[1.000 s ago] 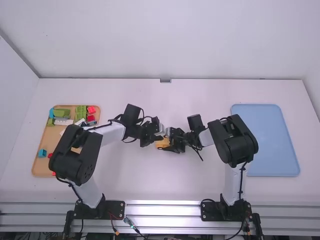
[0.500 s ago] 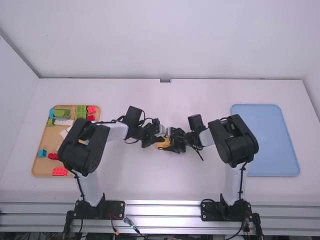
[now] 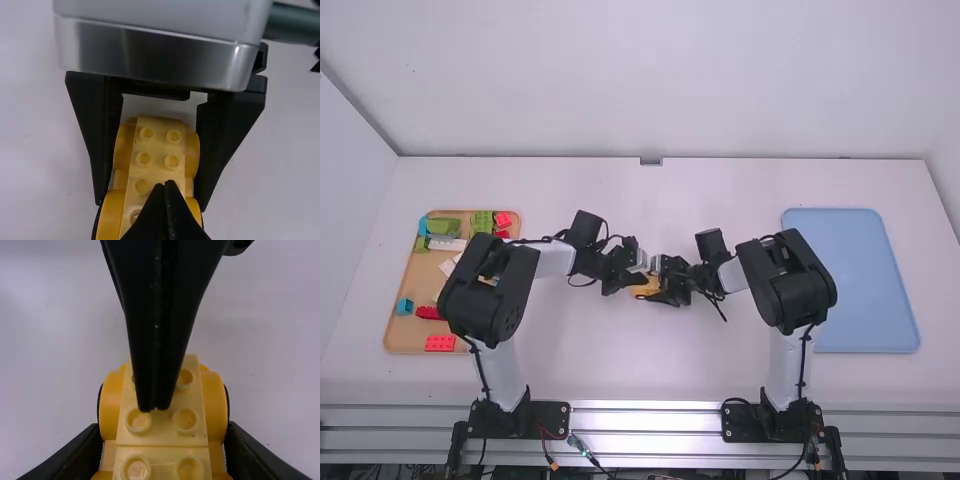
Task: Assemble lego blocks to make yellow taxi
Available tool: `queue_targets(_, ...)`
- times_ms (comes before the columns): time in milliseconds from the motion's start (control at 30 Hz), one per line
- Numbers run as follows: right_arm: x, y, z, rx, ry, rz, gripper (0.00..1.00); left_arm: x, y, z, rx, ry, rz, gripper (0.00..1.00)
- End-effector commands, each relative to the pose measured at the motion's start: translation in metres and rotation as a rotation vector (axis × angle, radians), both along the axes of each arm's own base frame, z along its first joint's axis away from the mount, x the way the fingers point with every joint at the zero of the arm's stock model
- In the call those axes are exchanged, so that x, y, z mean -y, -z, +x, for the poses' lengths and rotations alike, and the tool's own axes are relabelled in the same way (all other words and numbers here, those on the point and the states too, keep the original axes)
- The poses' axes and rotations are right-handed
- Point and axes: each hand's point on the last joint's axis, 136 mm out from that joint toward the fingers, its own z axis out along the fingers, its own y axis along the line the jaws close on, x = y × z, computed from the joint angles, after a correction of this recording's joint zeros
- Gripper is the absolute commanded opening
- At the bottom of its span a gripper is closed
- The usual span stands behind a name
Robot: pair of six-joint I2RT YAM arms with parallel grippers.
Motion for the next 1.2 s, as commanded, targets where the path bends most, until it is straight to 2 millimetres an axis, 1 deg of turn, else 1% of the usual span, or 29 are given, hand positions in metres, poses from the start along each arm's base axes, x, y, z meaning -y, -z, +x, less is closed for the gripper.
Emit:
queue_targets(0,0.005,0.013,-0.001,-0.015,0.025,-0.049,0.58,-0.005,-0.028,0.005,0.013,0.005,-0.104,0.02)
queue_targets(33,0.005,0.013,-0.001,-0.016,0.025,-0.049,0.58,-0.011,-0.046,0.012,0.038,-0.004,-0.150,0.02)
queue_targets(100,0.005,0.013,0.000,-0.016,0.025,-0.049,0.58,-0.020,-0.065,0.019,0.065,-0.018,-0.195,0.02)
queue_targets(133,0.005,0.013,0.000,-0.016,0.025,-0.049,0.58,-0.030,-0.079,0.024,0.087,-0.039,-0.224,0.02)
queue_targets(167,0.005,0.013,0.000,-0.016,0.025,-0.049,0.58,-0.036,-0.084,0.027,0.092,-0.054,-0.233,0.10)
queue_targets(200,0.004,0.013,0.000,-0.015,0.025,-0.049,0.58,-0.041,-0.087,0.030,0.090,-0.074,-0.235,0.23)
queue_targets(233,0.005,0.013,0.000,-0.015,0.025,-0.050,0.58,-0.051,-0.092,0.035,0.078,-0.114,-0.239,0.48)
queue_targets(267,0.005,0.013,0.000,-0.015,0.025,-0.050,0.62,-0.060,-0.095,0.040,0.058,-0.157,-0.241,0.99)
queue_targets(300,0.005,0.013,0.000,-0.015,0.026,-0.050,0.62,-0.062,-0.095,0.041,0.055,-0.164,-0.241,0.99)
queue_targets(333,0.005,0.013,0.000,-0.015,0.025,-0.049,0.66,-0.074,-0.097,0.047,0.020,-0.219,-0.245,0.99)
queue_targets(433,0.005,0.013,0.000,-0.018,0.027,-0.050,0.81,-0.098,-0.099,0.057,-0.060,-0.328,-0.260,0.99)
queue_targets(467,0.004,0.012,0.000,-0.023,0.031,-0.048,0.92,-0.110,-0.099,0.061,-0.095,-0.378,-0.266,0.99)
queue_targets(500,0.004,0.012,0.001,-0.025,0.032,-0.048,0.94,-0.112,-0.098,0.061,-0.100,-0.385,-0.266,0.99)
queue_targets(533,0.003,0.010,0.004,-0.040,0.048,-0.047,0.99,-0.123,-0.098,0.065,-0.132,-0.431,-0.271,0.99)
queue_targets(600,0.006,0.004,0.012,-0.060,0.094,-0.080,0.99,-0.138,-0.096,0.069,-0.168,-0.497,-0.271,0.99)
queue_targets(633,0.007,0.003,0.013,-0.062,0.104,-0.099,0.99,-0.143,-0.095,0.071,-0.178,-0.518,-0.267,0.99)
queue_targets(733,0.016,-0.007,0.017,-0.056,0.123,-0.186,0.99,-0.160,-0.083,0.079,-0.223,-0.629,-0.215,0.99)
queue_targets(767,0.020,-0.013,0.018,-0.049,0.121,-0.229,0.99,-0.168,-0.076,0.083,-0.249,-0.691,-0.181,0.99)
queue_targets(833,0.028,-0.023,0.019,-0.047,0.131,-0.292,0.99,-0.177,-0.069,0.087,-0.287,-0.767,-0.145,0.99)
queue_targets(967,0.047,-0.045,0.023,-0.047,0.179,-0.419,0.99,-0.187,-0.063,0.091,-0.330,-0.865,-0.101,0.99)
queue_targets(1067,0.055,-0.054,0.027,-0.029,0.206,-0.473,0.99,-0.192,-0.061,0.089,-0.333,-0.901,-0.059,0.99)
queue_targets(1100,0.057,-0.056,0.030,-0.021,0.219,-0.486,0.99,-0.196,-0.060,0.089,-0.346,-0.937,-0.043,0.99)
queue_targets(1167,0.061,-0.057,0.033,-0.001,0.233,-0.506,0.99,-0.210,-0.059,0.090,-0.388,-1.052,-0.013,0.99)
